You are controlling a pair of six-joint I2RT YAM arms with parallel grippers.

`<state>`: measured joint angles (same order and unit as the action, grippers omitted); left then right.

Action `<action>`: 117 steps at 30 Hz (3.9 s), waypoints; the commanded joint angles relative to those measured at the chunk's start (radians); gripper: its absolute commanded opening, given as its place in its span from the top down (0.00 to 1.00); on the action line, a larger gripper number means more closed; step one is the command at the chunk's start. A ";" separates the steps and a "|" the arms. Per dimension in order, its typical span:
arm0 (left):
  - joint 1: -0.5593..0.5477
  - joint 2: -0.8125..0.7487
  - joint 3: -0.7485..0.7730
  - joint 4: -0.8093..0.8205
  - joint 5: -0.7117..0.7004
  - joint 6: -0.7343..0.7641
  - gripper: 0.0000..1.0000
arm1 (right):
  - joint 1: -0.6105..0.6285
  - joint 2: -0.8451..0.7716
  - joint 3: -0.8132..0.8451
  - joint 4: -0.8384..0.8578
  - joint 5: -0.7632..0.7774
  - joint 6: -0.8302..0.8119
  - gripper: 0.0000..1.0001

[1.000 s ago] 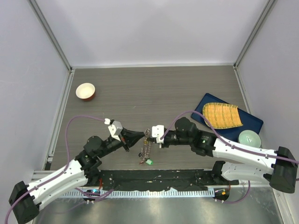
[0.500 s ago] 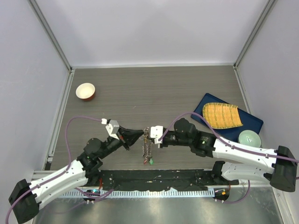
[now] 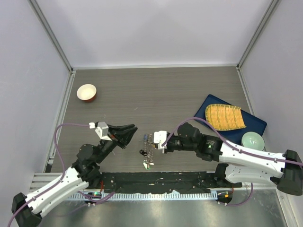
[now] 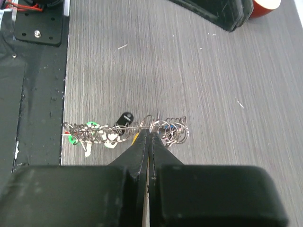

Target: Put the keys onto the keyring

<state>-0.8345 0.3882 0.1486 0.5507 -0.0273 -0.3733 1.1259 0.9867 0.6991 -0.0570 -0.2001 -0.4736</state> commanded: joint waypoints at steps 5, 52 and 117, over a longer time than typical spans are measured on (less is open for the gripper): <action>0.003 0.011 0.081 -0.130 0.015 0.122 0.61 | 0.005 -0.002 0.123 -0.105 -0.001 -0.054 0.99; 0.021 0.563 0.279 -0.100 0.718 0.350 0.80 | 0.005 0.043 0.296 -0.408 -0.012 -0.145 0.99; 0.028 0.416 0.121 0.120 0.564 0.234 0.57 | 0.037 0.098 0.338 -0.468 0.076 -0.178 0.99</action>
<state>-0.8112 0.7712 0.2062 0.6201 0.3771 -0.1959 1.1568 1.0840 0.9806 -0.5385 -0.1211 -0.6353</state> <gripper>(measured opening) 0.414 0.031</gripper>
